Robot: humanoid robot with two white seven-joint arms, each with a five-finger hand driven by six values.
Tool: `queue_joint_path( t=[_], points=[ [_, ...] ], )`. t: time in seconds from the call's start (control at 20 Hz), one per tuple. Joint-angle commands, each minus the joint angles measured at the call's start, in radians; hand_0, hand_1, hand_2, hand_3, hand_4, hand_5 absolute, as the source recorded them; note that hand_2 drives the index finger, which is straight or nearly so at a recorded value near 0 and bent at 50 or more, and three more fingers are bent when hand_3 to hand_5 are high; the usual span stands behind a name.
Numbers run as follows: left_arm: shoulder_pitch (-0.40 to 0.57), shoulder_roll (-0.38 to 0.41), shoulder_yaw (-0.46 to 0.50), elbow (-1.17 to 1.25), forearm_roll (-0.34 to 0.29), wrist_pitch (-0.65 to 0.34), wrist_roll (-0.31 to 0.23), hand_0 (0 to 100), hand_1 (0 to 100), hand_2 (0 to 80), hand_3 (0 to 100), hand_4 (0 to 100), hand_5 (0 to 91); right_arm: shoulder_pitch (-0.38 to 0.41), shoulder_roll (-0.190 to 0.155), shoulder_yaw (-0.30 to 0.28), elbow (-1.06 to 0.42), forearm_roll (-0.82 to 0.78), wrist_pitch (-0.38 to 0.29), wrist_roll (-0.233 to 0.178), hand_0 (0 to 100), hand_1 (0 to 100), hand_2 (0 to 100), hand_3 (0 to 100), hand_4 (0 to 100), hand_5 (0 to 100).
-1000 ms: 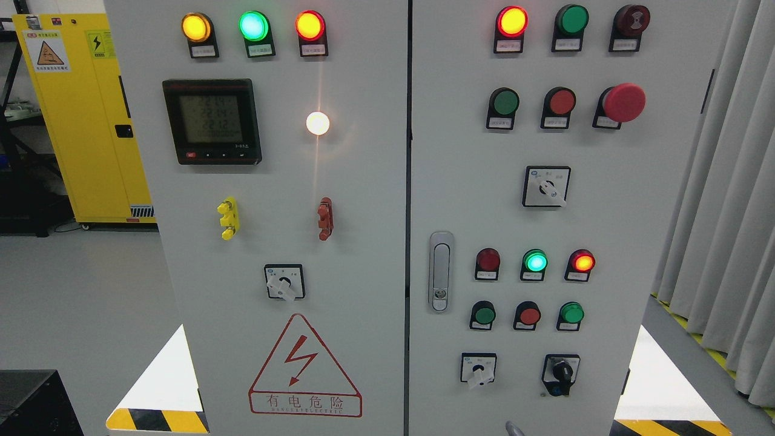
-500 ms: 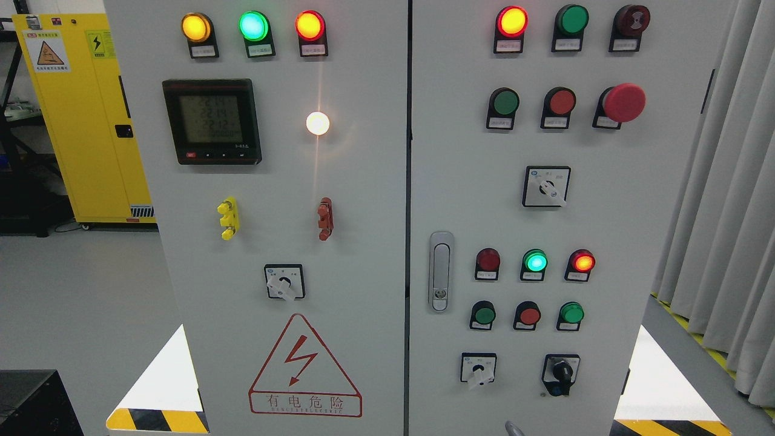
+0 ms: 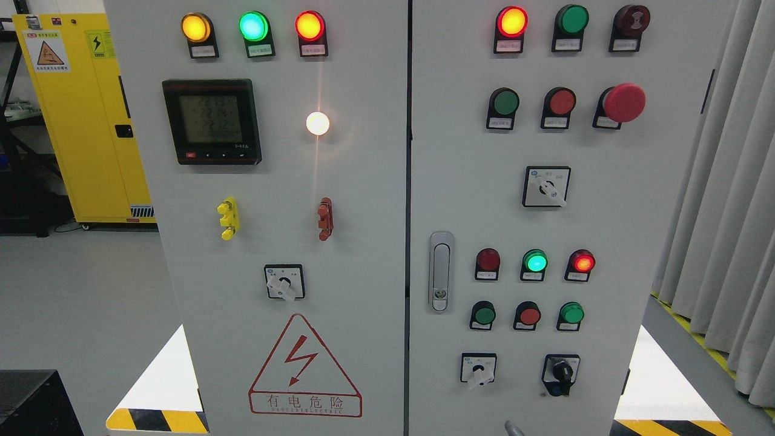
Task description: Press green start button
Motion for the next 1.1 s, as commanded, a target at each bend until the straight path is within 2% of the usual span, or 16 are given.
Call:
queue_joint_path(
  t=[0.0,0.15,0.2,0.25,0.3,0.35,0.4,0.45,0.5,0.6,0.65,0.75,0.95,1.05],
  points=[
    [0.000,0.000,-0.001,0.000,0.000,0.001,0.000,12,56,0.0,0,0,0.0,-0.004,0.001,0.000,0.000,0.003,-0.002,0.001,53,72,0,13,19,14],
    [0.000,0.000,0.000,0.000,0.000,0.001,0.000,12,56,0.0,0,0,0.0,-0.010,0.001,-0.003,0.003,0.021,0.001,0.001,53,72,0,13,20,14],
    [0.000,0.000,0.000,0.000,-0.001,0.001,0.000,12,56,0.0,0,0,0.0,-0.019,0.001,-0.022,0.004,0.053,0.001,0.000,53,72,0,13,20,15],
    [0.000,0.001,0.000,0.000,0.000,0.001,0.000,12,56,0.0,0,0,0.0,-0.029,0.001,-0.054,0.006,0.111,0.003,0.000,45,74,0,19,28,20],
    [0.000,0.000,0.000,0.000,0.000,0.001,0.000,12,56,0.0,0,0,0.0,-0.038,0.002,-0.074,0.010,0.175,0.003,-0.003,43,75,0,19,29,21],
    [0.000,0.000,-0.001,0.000,-0.001,0.001,0.002,12,56,0.0,0,0,0.0,-0.051,0.002,-0.091,0.018,0.263,0.001,-0.012,41,76,0,27,41,31],
    [0.000,0.000,0.000,0.000,0.000,0.001,0.000,12,56,0.0,0,0,0.0,-0.065,0.004,-0.115,0.018,0.354,0.001,-0.031,41,77,0,35,54,47],
    [0.000,0.000,0.000,0.000,0.000,0.001,0.000,12,56,0.0,0,0,0.0,-0.078,0.005,-0.129,0.019,0.402,0.001,-0.046,41,78,0,45,63,63],
    [0.000,0.000,0.000,0.000,0.000,0.001,0.000,12,56,0.0,0,0,0.0,-0.096,0.006,-0.140,0.019,0.467,0.001,-0.063,44,79,0,55,72,76],
    [0.000,0.001,0.000,0.000,0.000,0.001,0.000,12,56,0.0,0,0,0.0,-0.114,0.006,-0.161,0.019,0.542,0.001,-0.071,48,81,0,65,81,84],
    [0.000,0.000,0.000,0.000,-0.001,0.001,0.000,12,56,0.0,0,0,0.0,-0.125,0.007,-0.175,0.019,0.596,0.001,-0.072,45,82,0,71,85,87],
    [0.000,0.000,0.000,0.000,0.000,0.001,0.000,12,56,0.0,0,0,0.0,-0.142,0.009,-0.188,0.018,0.691,0.003,-0.074,46,83,0,80,90,91],
    [0.000,0.000,0.000,0.000,-0.001,0.001,0.000,12,56,0.0,0,0,0.0,-0.185,0.009,-0.194,0.012,0.861,0.009,-0.074,46,84,0,89,98,100],
    [0.000,0.000,0.000,0.000,0.000,0.001,0.002,12,56,0.0,0,0,0.0,-0.213,0.007,-0.194,0.012,0.904,0.032,-0.074,46,85,0,91,99,100]
  ],
)
